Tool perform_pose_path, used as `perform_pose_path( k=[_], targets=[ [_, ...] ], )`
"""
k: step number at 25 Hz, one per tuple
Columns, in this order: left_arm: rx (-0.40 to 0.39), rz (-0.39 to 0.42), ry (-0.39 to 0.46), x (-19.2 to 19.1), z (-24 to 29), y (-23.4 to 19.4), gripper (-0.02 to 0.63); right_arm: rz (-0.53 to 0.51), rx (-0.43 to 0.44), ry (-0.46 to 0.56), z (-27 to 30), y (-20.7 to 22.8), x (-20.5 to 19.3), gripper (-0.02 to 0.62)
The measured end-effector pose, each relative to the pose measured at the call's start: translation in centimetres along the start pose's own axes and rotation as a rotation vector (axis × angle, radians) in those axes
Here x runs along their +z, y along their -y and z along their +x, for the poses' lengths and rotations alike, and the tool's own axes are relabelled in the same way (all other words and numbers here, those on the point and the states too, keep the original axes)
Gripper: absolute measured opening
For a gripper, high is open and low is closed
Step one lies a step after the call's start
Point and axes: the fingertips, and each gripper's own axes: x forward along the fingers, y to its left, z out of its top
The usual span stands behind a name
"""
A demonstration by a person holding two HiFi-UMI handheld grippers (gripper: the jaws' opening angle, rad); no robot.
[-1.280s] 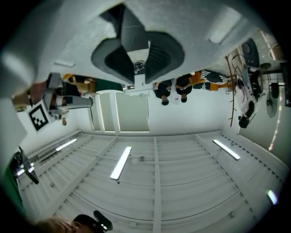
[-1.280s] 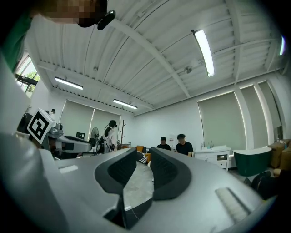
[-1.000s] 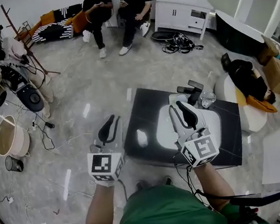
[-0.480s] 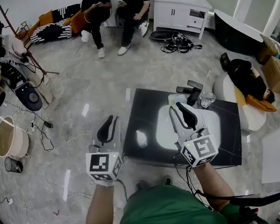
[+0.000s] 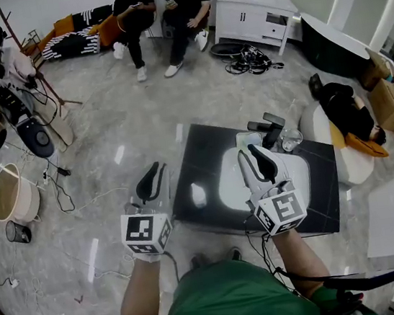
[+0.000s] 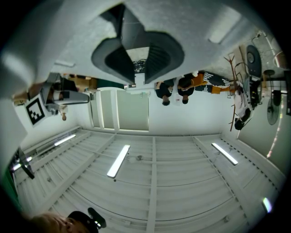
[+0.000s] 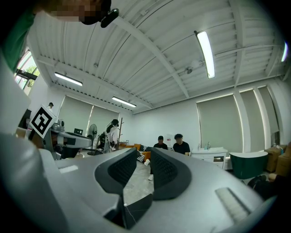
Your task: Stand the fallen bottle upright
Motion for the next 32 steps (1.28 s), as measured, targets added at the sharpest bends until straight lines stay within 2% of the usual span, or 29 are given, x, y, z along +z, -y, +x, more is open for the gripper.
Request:
perform_pose_path(
  k=[12, 16, 32],
  targets=[
    [-0.003, 0.000, -0.006, -0.06, 0.10, -0.29, 0.063, 0.005, 0.000, -0.003, 0.21, -0.02, -0.13, 0.077],
    [-0.002, -0.001, -0.008, -0.16, 0.04, -0.32, 0.063, -0.007, -0.001, 0.001, 0.07, -0.01, -0.14, 0.053],
    [-0.005, -0.006, -0.010, -0.59, -0.17, -0.73, 0.063, 0.004, -0.009, -0.008, 0.10, -0.35, -0.40, 0.052]
  ],
)
